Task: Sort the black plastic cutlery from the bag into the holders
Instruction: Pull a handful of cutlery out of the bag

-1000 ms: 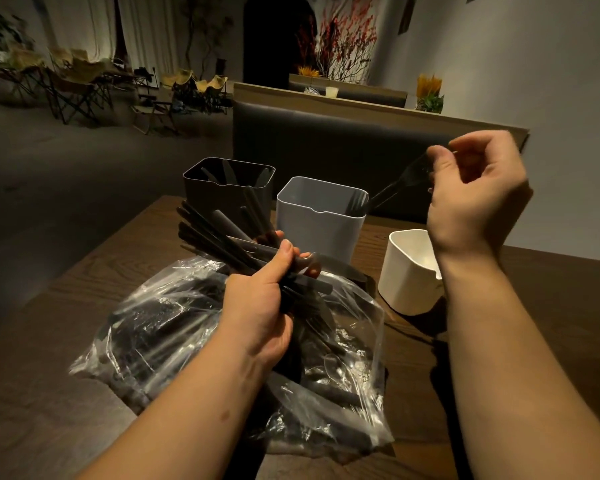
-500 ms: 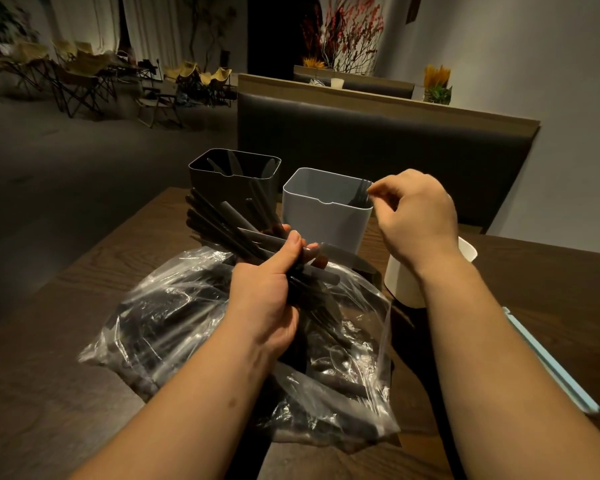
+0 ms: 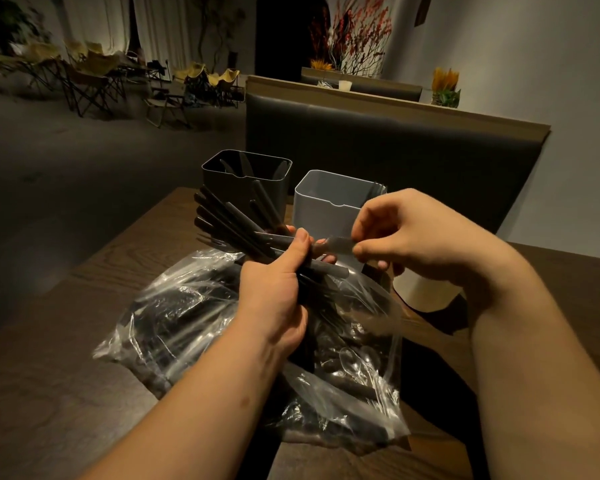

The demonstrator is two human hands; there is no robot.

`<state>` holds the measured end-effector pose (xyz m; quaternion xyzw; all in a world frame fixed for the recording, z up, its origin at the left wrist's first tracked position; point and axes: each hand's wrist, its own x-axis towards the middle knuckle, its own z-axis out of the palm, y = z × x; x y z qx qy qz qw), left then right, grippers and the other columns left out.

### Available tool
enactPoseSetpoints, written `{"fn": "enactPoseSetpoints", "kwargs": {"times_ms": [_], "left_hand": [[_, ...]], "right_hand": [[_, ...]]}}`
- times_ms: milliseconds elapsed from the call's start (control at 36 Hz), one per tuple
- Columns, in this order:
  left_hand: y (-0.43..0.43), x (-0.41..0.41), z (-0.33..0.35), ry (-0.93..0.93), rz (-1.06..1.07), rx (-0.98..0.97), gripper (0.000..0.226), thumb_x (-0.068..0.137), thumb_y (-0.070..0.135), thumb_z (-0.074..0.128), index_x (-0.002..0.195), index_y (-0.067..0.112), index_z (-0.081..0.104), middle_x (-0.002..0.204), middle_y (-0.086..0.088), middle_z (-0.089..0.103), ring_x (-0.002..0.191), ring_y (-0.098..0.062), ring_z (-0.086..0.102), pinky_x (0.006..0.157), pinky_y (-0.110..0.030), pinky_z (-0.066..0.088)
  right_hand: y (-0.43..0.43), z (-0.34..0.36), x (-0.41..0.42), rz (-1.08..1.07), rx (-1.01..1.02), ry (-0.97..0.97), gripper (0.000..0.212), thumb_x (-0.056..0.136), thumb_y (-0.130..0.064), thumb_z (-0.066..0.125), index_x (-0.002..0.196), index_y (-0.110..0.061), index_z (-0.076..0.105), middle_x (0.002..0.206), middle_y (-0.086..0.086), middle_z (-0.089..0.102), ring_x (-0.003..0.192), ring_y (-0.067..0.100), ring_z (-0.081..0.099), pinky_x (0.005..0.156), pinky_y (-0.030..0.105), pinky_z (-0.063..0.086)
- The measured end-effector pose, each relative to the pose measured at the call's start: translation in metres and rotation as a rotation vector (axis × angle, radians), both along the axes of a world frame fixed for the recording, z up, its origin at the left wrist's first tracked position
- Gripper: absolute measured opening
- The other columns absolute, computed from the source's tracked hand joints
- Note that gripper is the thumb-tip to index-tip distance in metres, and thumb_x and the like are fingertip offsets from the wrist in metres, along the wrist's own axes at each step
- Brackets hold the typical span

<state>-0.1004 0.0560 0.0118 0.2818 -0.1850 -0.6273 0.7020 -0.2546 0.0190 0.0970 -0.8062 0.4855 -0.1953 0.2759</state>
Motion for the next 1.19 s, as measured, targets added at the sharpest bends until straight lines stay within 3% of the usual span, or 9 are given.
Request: {"fn": "enactPoseSetpoints", "kwargs": {"times_ms": [194, 417, 583, 667, 778, 917, 1028, 1083, 1194], "left_hand": [[0.003, -0.003, 0.002, -0.020, -0.020, -0.061, 0.014, 0.093, 0.014, 0.066, 0.096, 0.002, 0.061, 0.070, -0.015, 0.063, 0.065, -0.027, 0.067, 0.062, -0.033, 0.059], [0.003, 0.007, 0.010, 0.022, -0.066, -0.021, 0.027, 0.096, 0.027, 0.064, 0.078, 0.006, 0.061, 0.063, -0.007, 0.057, 0.055, -0.018, 0.061, 0.058, -0.029, 0.058], [-0.006, 0.015, 0.014, -0.125, -0.086, -0.041, 0.029, 0.100, 0.027, 0.060, 0.080, 0.006, 0.057, 0.062, -0.004, 0.048, 0.053, -0.013, 0.050, 0.052, -0.025, 0.052], [-0.006, 0.030, 0.004, -0.249, -0.091, -0.059, 0.033, 0.101, 0.029, 0.057, 0.075, 0.010, 0.056, 0.058, -0.003, 0.046, 0.049, -0.013, 0.046, 0.050, -0.026, 0.046], [-0.004, 0.040, -0.008, -0.332, -0.125, -0.083, 0.029, 0.099, 0.032, 0.060, 0.078, 0.012, 0.056, 0.059, -0.005, 0.046, 0.052, -0.017, 0.044, 0.053, -0.030, 0.042], [-0.001, 0.037, -0.011, -0.348, -0.159, -0.144, 0.016, 0.095, 0.023, 0.064, 0.101, 0.011, 0.057, 0.063, 0.000, 0.049, 0.052, -0.014, 0.047, 0.053, -0.031, 0.042], [0.001, 0.041, -0.011, -0.348, -0.169, -0.160, 0.016, 0.091, 0.023, 0.066, 0.099, 0.012, 0.058, 0.062, -0.001, 0.050, 0.052, -0.016, 0.048, 0.055, -0.031, 0.043], [0.002, 0.045, -0.009, -0.337, -0.192, -0.177, 0.017, 0.085, 0.028, 0.068, 0.090, 0.014, 0.060, 0.065, -0.004, 0.051, 0.052, -0.017, 0.050, 0.056, -0.030, 0.045], [0.006, 0.049, -0.004, -0.288, -0.277, -0.203, 0.013, 0.090, 0.022, 0.065, 0.088, 0.011, 0.059, 0.071, -0.007, 0.055, 0.053, -0.018, 0.053, 0.052, -0.027, 0.049]], "right_hand": [[-0.006, -0.004, -0.002, -0.085, -0.118, -0.277, 0.012, 0.091, -0.008, 0.067, 0.093, -0.019, 0.072, 0.080, 0.000, 0.072, 0.067, 0.009, 0.065, 0.058, 0.022, 0.052], [-0.001, -0.008, 0.008, -0.057, 0.075, -0.622, 0.011, 0.081, -0.004, 0.073, 0.091, -0.009, 0.073, 0.080, 0.003, 0.071, 0.069, 0.013, 0.065, 0.059, 0.023, 0.053], [-0.005, -0.008, 0.028, -0.265, 0.065, -1.065, 0.009, 0.094, -0.007, 0.063, 0.093, -0.014, 0.068, 0.082, 0.002, 0.075, 0.082, 0.019, 0.074, 0.071, 0.032, 0.060], [-0.010, 0.004, 0.029, -0.387, -0.089, -1.219, 0.011, 0.098, -0.008, 0.057, 0.101, -0.016, 0.064, 0.089, 0.003, 0.076, 0.086, 0.020, 0.076, 0.073, 0.033, 0.062], [-0.026, 0.016, 0.042, -0.461, -0.458, -1.127, 0.020, 0.099, -0.007, 0.057, 0.118, -0.013, 0.055, 0.110, 0.002, 0.064, 0.091, 0.007, 0.072, 0.073, 0.025, 0.060], [-0.060, 0.032, 0.076, -0.507, -0.986, -0.918, 0.029, 0.090, -0.007, 0.066, 0.114, 0.000, 0.051, 0.098, -0.012, 0.053, 0.092, -0.011, 0.061, 0.077, 0.013, 0.053], [-0.092, 0.032, 0.099, -0.442, -0.998, -0.687, 0.030, 0.090, -0.013, 0.067, 0.117, -0.004, 0.057, 0.098, -0.019, 0.053, 0.091, -0.002, 0.061, 0.079, 0.013, 0.053], [-0.104, 0.027, 0.108, -0.360, -0.929, -0.526, 0.031, 0.092, -0.016, 0.067, 0.121, -0.008, 0.060, 0.105, -0.010, 0.061, 0.097, 0.008, 0.064, 0.079, 0.015, 0.056], [-0.113, 0.014, 0.121, -0.281, -0.765, -0.235, 0.037, 0.095, -0.022, 0.067, 0.132, -0.020, 0.061, 0.126, 0.003, 0.065, 0.119, 0.016, 0.058, 0.091, 0.012, 0.041]]}}
